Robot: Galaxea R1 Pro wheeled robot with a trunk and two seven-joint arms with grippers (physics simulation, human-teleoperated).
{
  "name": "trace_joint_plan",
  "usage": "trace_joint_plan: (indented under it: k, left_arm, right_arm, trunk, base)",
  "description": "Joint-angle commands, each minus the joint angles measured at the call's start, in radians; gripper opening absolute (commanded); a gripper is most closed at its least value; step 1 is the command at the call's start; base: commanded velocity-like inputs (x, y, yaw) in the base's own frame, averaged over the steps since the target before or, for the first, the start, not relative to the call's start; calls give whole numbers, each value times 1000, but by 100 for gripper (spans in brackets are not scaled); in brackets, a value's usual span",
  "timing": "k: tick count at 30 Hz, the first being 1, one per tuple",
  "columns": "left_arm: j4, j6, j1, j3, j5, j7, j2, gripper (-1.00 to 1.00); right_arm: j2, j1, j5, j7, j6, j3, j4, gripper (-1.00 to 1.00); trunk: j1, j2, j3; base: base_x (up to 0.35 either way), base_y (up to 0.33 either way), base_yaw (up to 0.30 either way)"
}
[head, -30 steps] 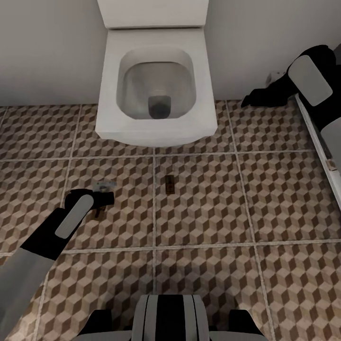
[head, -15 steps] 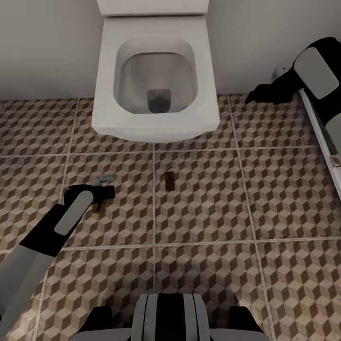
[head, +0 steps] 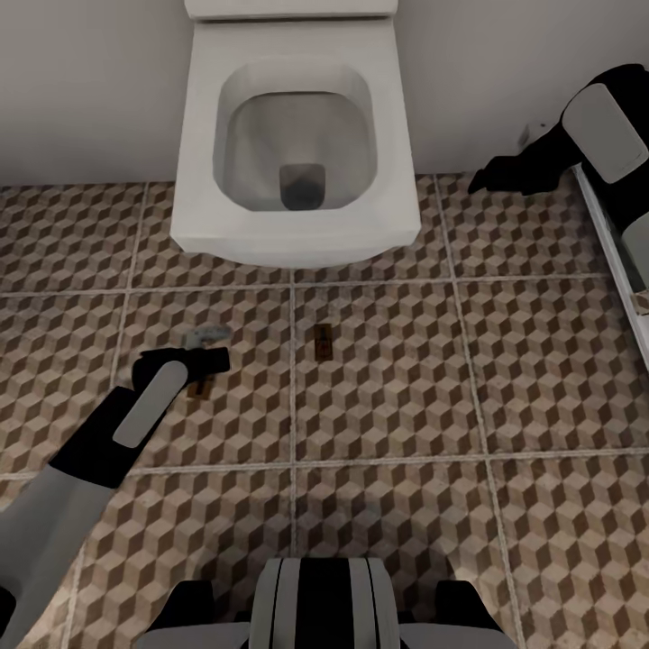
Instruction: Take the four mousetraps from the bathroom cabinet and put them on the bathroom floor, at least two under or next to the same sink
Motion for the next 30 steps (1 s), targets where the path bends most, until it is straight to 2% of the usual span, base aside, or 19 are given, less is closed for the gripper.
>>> trace_joint_plan:
  k: [1, 9, 30]
  left_arm:
    - [-3, 0, -1, -3, 8, 10, -2, -100]
    - [-19, -1, -1, -2, -15, 11, -15, -100]
    - [-121, -1, -1, -4, -28, 18, -18, -100]
  right_arm:
    - [-1, -2, -10, -9, 1, 7, -1, 100]
    - [-1, -2, -10, -8, 1, 7, -1, 100]
    - [21, -29, -9, -9, 1, 8, 40, 100]
  trunk:
    - [0, -1, -5]
    - [4, -2, -36]
    - [4, -2, -36]
  base:
    - [0, 0, 0]
    - [0, 0, 0]
    - [0, 0, 0]
